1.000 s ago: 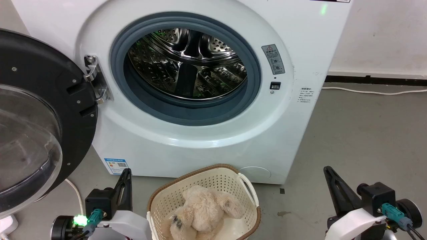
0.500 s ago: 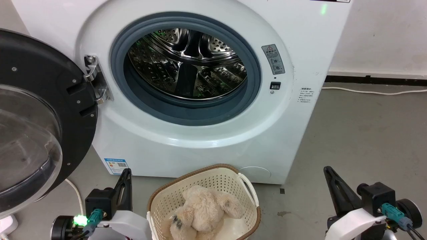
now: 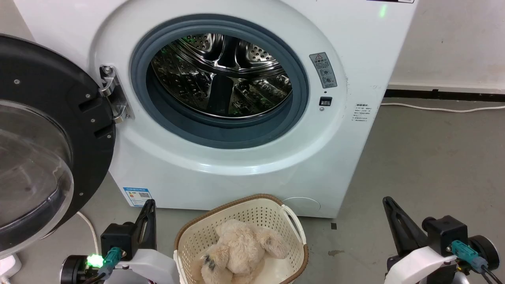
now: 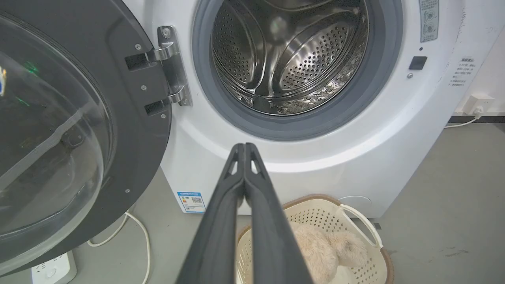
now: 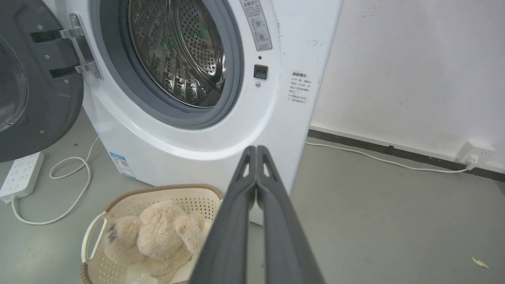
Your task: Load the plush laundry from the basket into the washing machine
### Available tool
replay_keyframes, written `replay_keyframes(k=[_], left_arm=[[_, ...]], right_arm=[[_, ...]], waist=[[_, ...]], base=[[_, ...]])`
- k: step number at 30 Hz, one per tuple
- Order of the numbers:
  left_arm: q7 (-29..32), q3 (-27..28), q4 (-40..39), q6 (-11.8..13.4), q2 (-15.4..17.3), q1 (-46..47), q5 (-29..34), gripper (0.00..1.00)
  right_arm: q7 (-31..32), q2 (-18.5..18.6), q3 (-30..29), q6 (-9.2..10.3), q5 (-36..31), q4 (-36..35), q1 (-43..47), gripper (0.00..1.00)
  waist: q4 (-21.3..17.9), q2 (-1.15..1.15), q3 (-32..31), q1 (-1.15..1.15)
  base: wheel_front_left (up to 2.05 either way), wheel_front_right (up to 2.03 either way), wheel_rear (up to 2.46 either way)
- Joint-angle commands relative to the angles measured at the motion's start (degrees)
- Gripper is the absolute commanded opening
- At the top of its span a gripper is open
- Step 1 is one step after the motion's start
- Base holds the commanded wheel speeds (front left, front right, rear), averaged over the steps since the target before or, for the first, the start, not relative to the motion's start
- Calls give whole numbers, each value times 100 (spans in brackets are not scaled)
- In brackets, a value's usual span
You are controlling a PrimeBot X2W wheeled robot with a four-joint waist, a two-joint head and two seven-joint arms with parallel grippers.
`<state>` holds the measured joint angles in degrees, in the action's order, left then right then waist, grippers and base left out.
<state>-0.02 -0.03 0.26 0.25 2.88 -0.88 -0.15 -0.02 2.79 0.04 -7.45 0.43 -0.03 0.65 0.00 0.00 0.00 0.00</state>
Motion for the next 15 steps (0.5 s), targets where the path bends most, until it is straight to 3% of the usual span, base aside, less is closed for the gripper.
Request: replay_keyframes(k=[1, 15], left_arm=[[2, 3, -26, -25, -1, 88, 15, 0], [2, 3, -26, -25, -1, 88, 15, 0]], right_arm=[[2, 9, -4, -3, -43, 3, -65, 0], [2, 9, -4, -3, -43, 3, -65, 0]], waist=[[0, 0, 0, 0], [0, 0, 0, 0]], base=[[0, 0, 0], [0, 0, 0]])
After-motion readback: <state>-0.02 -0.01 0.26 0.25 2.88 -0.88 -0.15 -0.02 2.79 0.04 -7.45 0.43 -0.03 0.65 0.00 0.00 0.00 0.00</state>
